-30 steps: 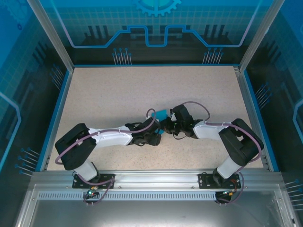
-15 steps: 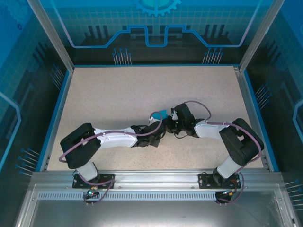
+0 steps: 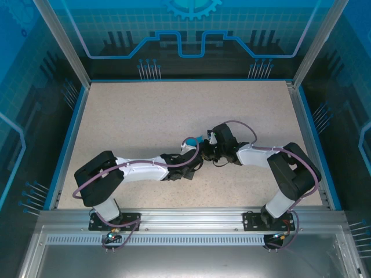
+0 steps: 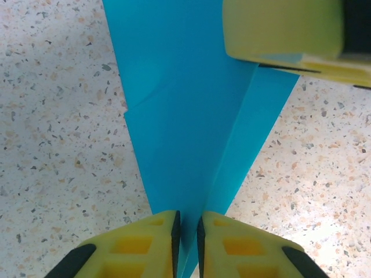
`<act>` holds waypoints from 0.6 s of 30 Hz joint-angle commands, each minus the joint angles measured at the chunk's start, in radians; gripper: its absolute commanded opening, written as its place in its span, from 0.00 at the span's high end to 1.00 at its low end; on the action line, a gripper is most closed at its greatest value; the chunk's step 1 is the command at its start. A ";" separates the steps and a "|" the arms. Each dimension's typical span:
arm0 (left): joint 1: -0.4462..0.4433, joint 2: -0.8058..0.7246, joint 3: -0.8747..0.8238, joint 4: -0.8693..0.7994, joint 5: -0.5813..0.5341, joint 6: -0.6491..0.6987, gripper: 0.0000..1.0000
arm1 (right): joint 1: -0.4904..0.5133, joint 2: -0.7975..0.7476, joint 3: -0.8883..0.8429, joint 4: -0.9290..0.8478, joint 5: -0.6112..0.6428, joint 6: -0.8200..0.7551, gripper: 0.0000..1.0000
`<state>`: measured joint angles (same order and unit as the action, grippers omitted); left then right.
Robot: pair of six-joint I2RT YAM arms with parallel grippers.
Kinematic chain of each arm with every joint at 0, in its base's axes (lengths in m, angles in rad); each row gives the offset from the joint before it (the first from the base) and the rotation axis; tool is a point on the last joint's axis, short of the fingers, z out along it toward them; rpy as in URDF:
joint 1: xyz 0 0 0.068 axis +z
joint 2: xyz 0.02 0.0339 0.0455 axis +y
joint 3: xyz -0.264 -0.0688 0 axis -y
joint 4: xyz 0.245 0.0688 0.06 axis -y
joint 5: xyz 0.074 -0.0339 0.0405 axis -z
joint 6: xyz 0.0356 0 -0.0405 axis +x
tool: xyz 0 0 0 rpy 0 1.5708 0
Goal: Fold a paper plane with a square sheet of paper (pick it up from the middle)
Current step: Fourth fold the wing at the center of the table.
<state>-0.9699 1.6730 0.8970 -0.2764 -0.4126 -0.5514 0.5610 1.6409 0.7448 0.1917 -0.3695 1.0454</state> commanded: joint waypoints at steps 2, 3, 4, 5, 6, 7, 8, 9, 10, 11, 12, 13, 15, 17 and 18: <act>-0.007 0.005 0.000 -0.004 -0.032 -0.021 0.85 | -0.017 0.017 0.040 -0.067 -0.037 -0.050 0.79; -0.007 0.003 -0.002 -0.001 -0.033 -0.021 0.85 | -0.017 0.019 0.047 -0.078 -0.037 -0.055 0.79; -0.007 0.002 -0.004 0.002 -0.031 -0.022 0.85 | -0.017 0.018 0.050 -0.086 -0.037 -0.059 0.79; -0.007 0.003 -0.003 0.000 -0.031 -0.023 0.85 | -0.018 0.020 0.055 -0.096 -0.039 -0.066 0.79; -0.007 0.004 -0.005 0.001 -0.031 -0.025 0.86 | -0.017 0.022 0.062 -0.104 -0.043 -0.072 0.79; -0.007 0.003 -0.007 0.003 -0.031 -0.028 0.87 | -0.018 0.026 0.072 -0.118 -0.049 -0.079 0.79; -0.006 0.002 -0.012 0.006 -0.031 -0.032 0.87 | -0.018 0.031 0.082 -0.129 -0.055 -0.086 0.79; -0.006 0.000 -0.013 0.009 -0.031 -0.036 0.87 | -0.017 0.035 0.087 -0.134 -0.059 -0.090 0.79; -0.006 -0.005 -0.019 0.013 -0.029 -0.040 0.87 | -0.018 0.040 0.094 -0.146 -0.063 -0.095 0.79; -0.006 -0.010 -0.024 0.020 -0.028 -0.044 0.86 | -0.019 0.046 0.106 -0.170 -0.059 -0.099 0.80; -0.006 -0.013 -0.028 0.022 -0.028 -0.045 0.84 | -0.018 0.049 0.113 -0.179 -0.060 -0.104 0.80; -0.006 -0.015 -0.028 0.022 -0.028 -0.046 0.83 | -0.018 0.051 0.115 -0.175 -0.060 -0.104 0.81; -0.006 -0.014 -0.026 0.019 -0.029 -0.044 0.79 | -0.018 0.050 0.116 -0.173 -0.059 -0.101 0.83; -0.006 -0.010 -0.021 0.007 -0.034 -0.044 0.76 | -0.018 0.049 0.122 -0.180 -0.057 -0.101 0.84; -0.006 -0.009 -0.021 0.001 -0.037 -0.047 0.75 | -0.018 0.049 0.122 -0.181 -0.057 -0.101 0.84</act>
<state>-0.9699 1.6730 0.8818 -0.2607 -0.4164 -0.5797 0.5552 1.6802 0.8406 0.0517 -0.4053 0.9630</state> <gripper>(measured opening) 0.243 0.157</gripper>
